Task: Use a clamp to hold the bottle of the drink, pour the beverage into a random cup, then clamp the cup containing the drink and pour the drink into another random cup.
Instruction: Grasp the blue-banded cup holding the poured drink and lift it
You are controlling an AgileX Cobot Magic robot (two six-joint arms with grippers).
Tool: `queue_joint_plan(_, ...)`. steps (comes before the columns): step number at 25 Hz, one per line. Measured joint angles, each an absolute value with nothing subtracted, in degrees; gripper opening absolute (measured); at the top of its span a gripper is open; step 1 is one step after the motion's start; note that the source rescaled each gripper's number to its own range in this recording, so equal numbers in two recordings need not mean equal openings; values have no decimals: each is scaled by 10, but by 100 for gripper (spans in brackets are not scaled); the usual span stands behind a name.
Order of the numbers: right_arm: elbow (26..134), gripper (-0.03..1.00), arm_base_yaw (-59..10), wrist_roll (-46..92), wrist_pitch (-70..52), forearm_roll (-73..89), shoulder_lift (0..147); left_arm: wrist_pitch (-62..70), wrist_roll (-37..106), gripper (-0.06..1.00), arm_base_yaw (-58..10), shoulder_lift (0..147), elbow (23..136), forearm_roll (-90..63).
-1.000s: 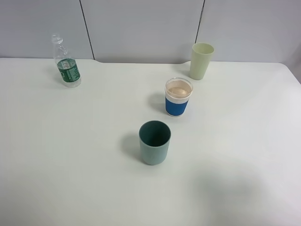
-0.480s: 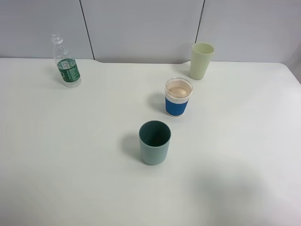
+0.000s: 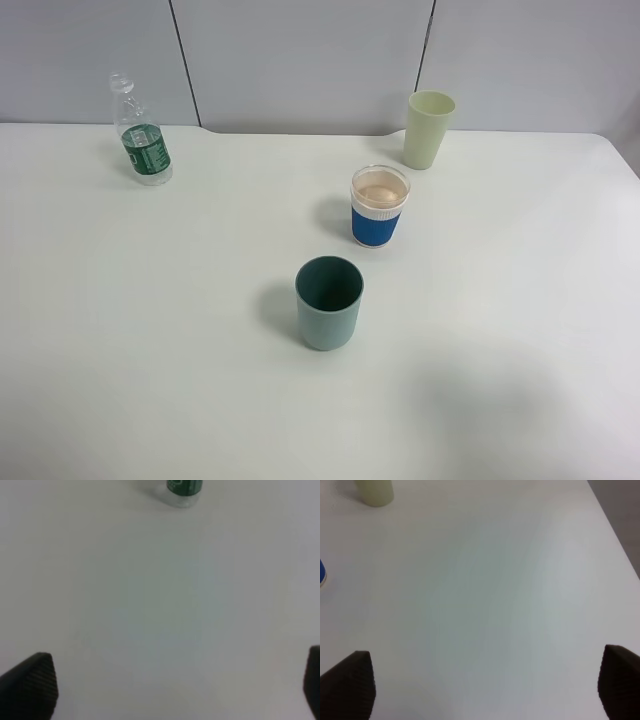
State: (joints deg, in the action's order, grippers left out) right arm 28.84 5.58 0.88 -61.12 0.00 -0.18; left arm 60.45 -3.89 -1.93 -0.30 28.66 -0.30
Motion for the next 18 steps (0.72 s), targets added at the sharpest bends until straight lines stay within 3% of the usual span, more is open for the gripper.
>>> queue_joint_plan(18,288,70,56,9,-611,0,-2,605,-39,100,-19,-3,287,-3)
